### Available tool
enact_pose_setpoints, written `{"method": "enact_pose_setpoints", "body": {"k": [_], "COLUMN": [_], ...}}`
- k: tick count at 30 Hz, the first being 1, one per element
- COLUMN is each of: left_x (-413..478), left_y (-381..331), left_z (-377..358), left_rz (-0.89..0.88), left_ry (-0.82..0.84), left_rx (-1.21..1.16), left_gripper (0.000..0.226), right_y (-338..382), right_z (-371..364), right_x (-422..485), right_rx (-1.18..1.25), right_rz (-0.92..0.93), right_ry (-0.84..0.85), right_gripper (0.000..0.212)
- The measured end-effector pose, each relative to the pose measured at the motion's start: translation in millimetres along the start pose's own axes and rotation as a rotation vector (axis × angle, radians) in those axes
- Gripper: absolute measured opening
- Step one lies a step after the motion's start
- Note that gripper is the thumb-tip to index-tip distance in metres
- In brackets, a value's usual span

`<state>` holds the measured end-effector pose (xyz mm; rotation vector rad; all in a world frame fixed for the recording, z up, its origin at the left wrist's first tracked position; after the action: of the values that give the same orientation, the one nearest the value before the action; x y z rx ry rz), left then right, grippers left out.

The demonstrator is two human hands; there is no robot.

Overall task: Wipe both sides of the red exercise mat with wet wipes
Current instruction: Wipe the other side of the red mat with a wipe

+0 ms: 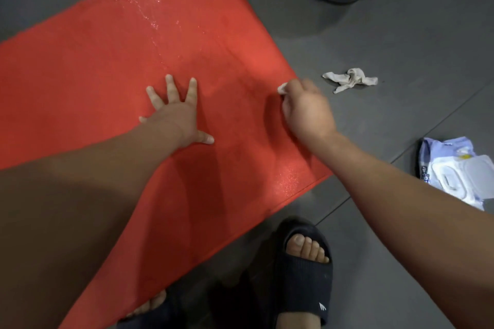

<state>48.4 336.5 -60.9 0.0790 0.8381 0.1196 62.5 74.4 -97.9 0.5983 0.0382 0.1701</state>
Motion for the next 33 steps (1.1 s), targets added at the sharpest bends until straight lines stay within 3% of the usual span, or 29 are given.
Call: {"method": "enact_pose_setpoints", "body": {"k": [2,4,7,9,13,15,17,21,25,27,29,32,33], "left_x": [0,2,3,3,3,3,2,2,2,2,2,1,1], "left_y": [-3,-3,-4,-4,-3,-2,-1,-1,1,2,3,4,4], "left_z": [0,1,0,-2,-5,-5,-5,-6,-7,-7,-8,-8,-8], "left_rz": [0.011,0.024,0.027,0.021,0.03,0.029,0.028,0.025,0.021,0.016,0.014,0.012,0.012], "left_ry": [-0.001,0.014,0.03,0.021,0.023,0.017,0.01,0.007,-0.003,-0.011,-0.014,-0.009,-0.007], "left_rx": [-0.006,-0.006,-0.013,-0.017,-0.035,-0.047,-0.061,-0.077,-0.099,-0.112,-0.115,-0.118,-0.118], "left_gripper": [0.14,0.14,0.141,0.141,0.141,0.141,0.141,0.14,0.14,0.14,0.14,0.139,0.139], "right_y": [-3,12,31,23,-9,-10,3,11,-3,3,21,32,30], "right_z": [4,-4,-21,-16,7,10,1,-7,6,1,-12,-23,-19], "right_x": [12,7,-23,-21,13,18,7,-16,21,25,16,-1,5], "right_rx": [-0.068,-0.016,0.129,0.11,-0.053,-0.086,-0.053,-0.024,-0.065,-0.042,0.038,0.074,0.044], "right_rz": [-0.131,-0.064,0.256,0.32,-0.033,-0.13,-0.051,0.284,0.014,-0.052,0.064,0.37,0.407], "right_ry": [-0.08,-0.066,0.264,0.337,-0.026,-0.105,-0.063,0.235,-0.054,-0.11,-0.013,0.336,0.36], "right_gripper": [0.016,0.018,0.027,0.028,0.018,0.015,0.014,0.021,0.014,0.012,0.009,0.019,0.021]}}
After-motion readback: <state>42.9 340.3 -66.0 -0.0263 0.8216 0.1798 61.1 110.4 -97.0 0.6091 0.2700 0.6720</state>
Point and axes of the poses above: each hand's wrist, its own x-axis towards the middle knuckle, its own z-axis out of the back of the hand, y = z × x, the point moved 1 cm from there along x, towards the middle knuckle, and after that the axes turned 12 degrees about x, right-handed, at the moved point
